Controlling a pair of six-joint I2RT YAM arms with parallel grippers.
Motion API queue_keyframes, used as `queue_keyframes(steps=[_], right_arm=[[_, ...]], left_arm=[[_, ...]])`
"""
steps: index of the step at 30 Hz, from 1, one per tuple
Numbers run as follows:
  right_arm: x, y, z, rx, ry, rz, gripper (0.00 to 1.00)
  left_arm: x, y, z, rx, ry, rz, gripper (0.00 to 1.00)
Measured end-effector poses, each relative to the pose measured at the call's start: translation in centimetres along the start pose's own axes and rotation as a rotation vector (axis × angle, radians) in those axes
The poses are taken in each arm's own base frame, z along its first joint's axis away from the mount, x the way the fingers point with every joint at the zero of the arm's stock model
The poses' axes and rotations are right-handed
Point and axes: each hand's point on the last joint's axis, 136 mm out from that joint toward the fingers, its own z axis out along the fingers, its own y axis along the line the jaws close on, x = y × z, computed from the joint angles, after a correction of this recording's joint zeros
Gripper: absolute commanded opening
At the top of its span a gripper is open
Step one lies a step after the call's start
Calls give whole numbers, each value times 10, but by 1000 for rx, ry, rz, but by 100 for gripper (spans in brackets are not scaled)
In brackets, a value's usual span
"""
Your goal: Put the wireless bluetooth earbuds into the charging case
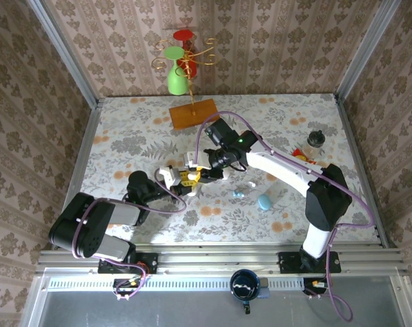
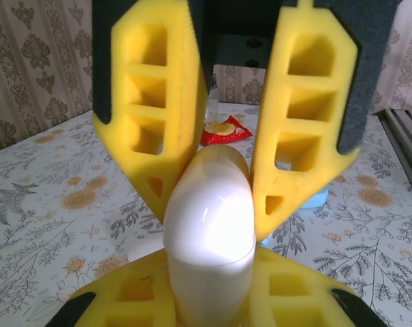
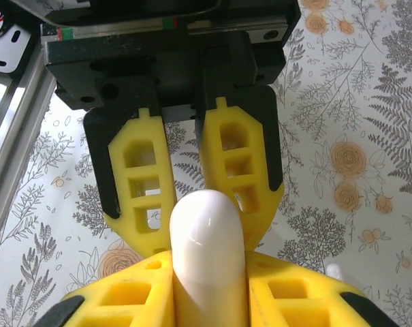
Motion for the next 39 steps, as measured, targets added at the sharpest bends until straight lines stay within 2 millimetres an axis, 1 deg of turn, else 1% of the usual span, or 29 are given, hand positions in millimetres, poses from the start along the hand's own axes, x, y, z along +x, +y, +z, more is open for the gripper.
queue_keyframes(steps=[1, 2, 3, 5, 7, 11, 12, 13, 17, 21, 24, 26, 28, 30, 33, 35, 39], right_arm=[[0, 0, 0, -1, 0, -1, 20], [0, 0, 0, 0, 0, -1, 17], [0, 0, 0, 1, -1, 2, 15], [1, -1, 1, 9, -4, 11, 15], [3, -4, 3, 37, -8, 39, 15], [16, -12, 4, 112, -19, 134, 15], [20, -17, 3, 140, -25, 175, 15], [25, -25, 0, 177, -35, 223, 13], [49, -64, -17, 346, -92, 458, 13], [80, -99, -37, 483, -167, 718, 12], [94, -118, -52, 554, -224, 897, 12], [102, -126, -54, 569, -251, 1010, 12], [112, -138, -50, 571, -274, 1135, 12], [124, -148, -40, 560, -282, 1242, 11], [144, -155, -20, 536, -272, 1376, 11], [157, -158, -7, 521, -261, 1451, 11], [174, -162, 14, 480, -256, 1568, 11]], left_arm=[[0, 0, 0, 0, 1, -2, 8], [0, 0, 0, 0, 1, -3, 15], [0, 0, 0, -1, 1, -4, 24], [0, 1, 0, -6, 2, -12, 40], [-1, 4, 0, -21, -1, -14, 58], [-1, 12, -1, -72, 0, -19, 79], [-2, 14, -1, -84, -2, -19, 94], [-3, 16, -1, -95, -4, -13, 100], [-4, 22, -2, -130, -4, -15, 100], [-2, 32, -4, -191, -1, -43, 100], [2, 46, -6, -267, 5, -93, 100], [4, 55, -6, -310, 7, -127, 100], [5, 64, -5, -345, 8, -161, 100], [7, 71, -5, -373, 7, -194, 100], [15, 80, -9, -416, 10, -252, 100], [17, 86, -12, -446, 7, -276, 100], [16, 94, -17, -494, -7, -303, 100]])
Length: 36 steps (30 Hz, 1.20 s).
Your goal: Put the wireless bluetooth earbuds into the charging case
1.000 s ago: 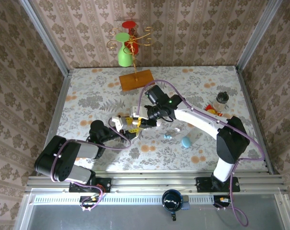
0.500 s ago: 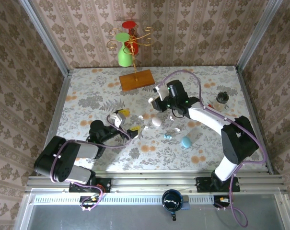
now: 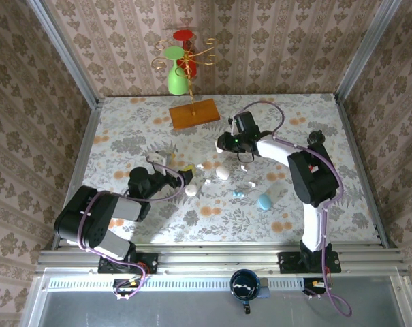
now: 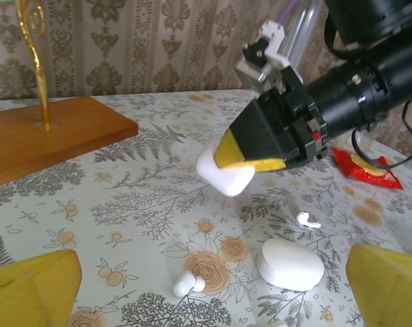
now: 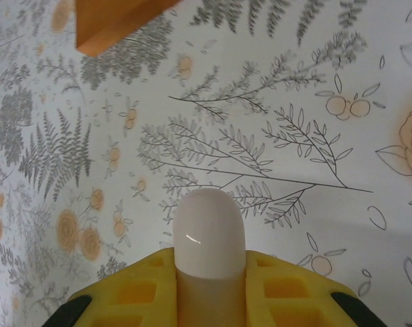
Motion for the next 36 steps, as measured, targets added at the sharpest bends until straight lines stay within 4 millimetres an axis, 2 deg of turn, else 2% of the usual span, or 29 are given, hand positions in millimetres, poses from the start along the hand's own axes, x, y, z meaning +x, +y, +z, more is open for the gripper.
queue_keyframes(steps=[6, 12, 14, 16, 22, 27, 32, 36], right_arm=[[5, -15, 25, 12, 38, 64, 19], [3, -24, 27, 24, 37, 68, 49], [0, -25, 24, 21, 26, 53, 60], [-1, -29, 17, 23, 12, 26, 67], [-2, -24, -24, 18, -32, -65, 70], [-4, -10, -58, -2, -87, -131, 70], [2, -11, -78, 16, -113, -167, 69], [11, -19, -82, 43, -109, -175, 69]], left_arm=[[-5, 9, -6, -70, -25, -5, 100], [-10, 14, -9, -107, -44, -2, 95], [-10, 14, -10, -109, -38, -5, 97], [-10, 12, -12, -109, -25, 7, 100], [-17, 11, -11, -153, 34, 80, 100], [-25, 3, 4, -216, 162, 161, 100], [-22, 3, 8, -282, 360, 147, 100], [-9, 1, 0, -330, 516, 112, 98]])
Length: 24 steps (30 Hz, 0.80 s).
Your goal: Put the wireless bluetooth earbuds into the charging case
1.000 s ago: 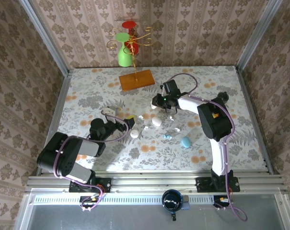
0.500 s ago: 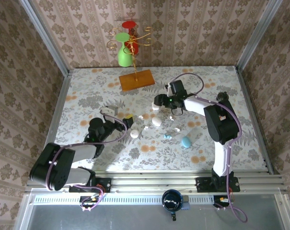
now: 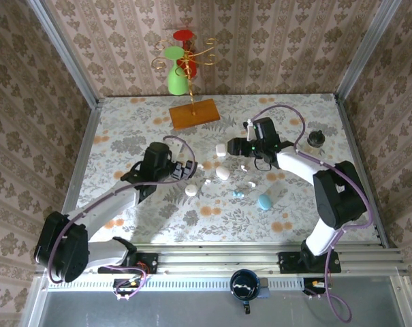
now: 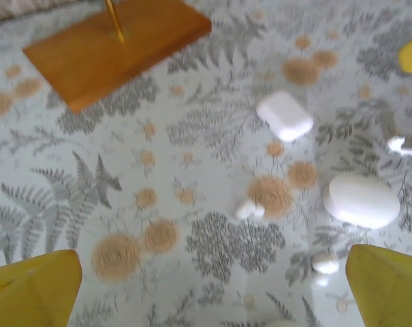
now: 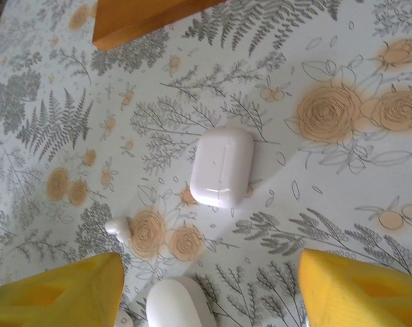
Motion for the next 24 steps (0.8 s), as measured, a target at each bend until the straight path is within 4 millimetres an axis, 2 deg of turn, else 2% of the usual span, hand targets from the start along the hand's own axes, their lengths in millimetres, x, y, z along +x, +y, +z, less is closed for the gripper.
queue_keyframes(steps=[7, 12, 17, 24], right_arm=[[8, -7, 2, 25, 9, -14, 69], [16, -12, 3, 33, 24, -14, 69], [29, -21, 5, 45, 43, -7, 69], [39, -36, 4, 70, 57, 15, 69]], left_arm=[[37, -18, 12, -106, 311, 80, 100], [54, -32, 18, -117, 452, 132, 100], [63, -39, 25, -102, 566, 105, 100], [90, -39, 33, -75, 722, 1, 90]])
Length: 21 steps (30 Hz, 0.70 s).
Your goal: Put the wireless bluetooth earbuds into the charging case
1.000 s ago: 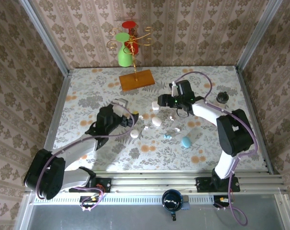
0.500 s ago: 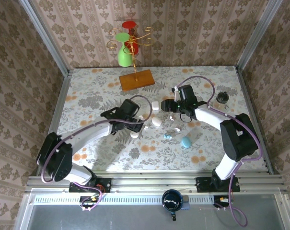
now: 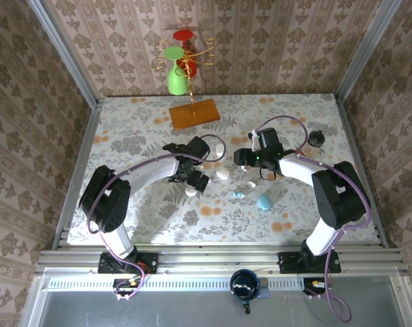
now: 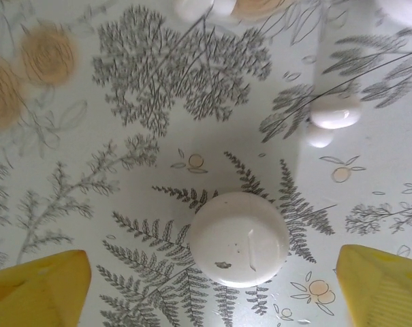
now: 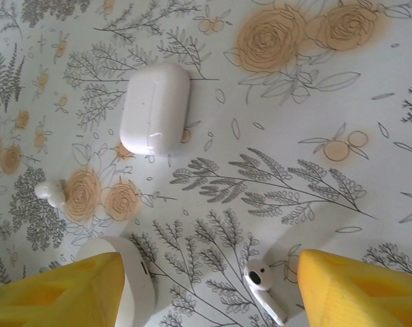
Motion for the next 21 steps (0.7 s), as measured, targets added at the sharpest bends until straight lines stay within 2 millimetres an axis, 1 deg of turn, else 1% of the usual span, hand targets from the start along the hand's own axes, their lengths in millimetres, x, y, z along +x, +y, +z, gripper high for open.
queue_keyframes(steps=[2, 6, 10, 16, 18, 21], right_arm=[[0, -1, -1, 2, -1, 1, 69], [-5, -1, -2, -3, -18, -1, 69], [-6, 0, -2, -5, -26, -3, 69], [-8, 1, -3, -8, -31, -5, 69], [-9, 2, -4, -9, -34, -5, 68], [-10, 2, -5, -12, -39, -6, 68]], left_arm=[[4, 1, 6, 10, 32, -17, 89], [10, -3, 17, 42, 82, -36, 81], [12, -9, 23, 90, 109, -65, 80], [14, -11, 32, 109, 132, -74, 74], [15, -12, 35, 111, 141, -74, 72], [17, -12, 39, 110, 149, -73, 65]])
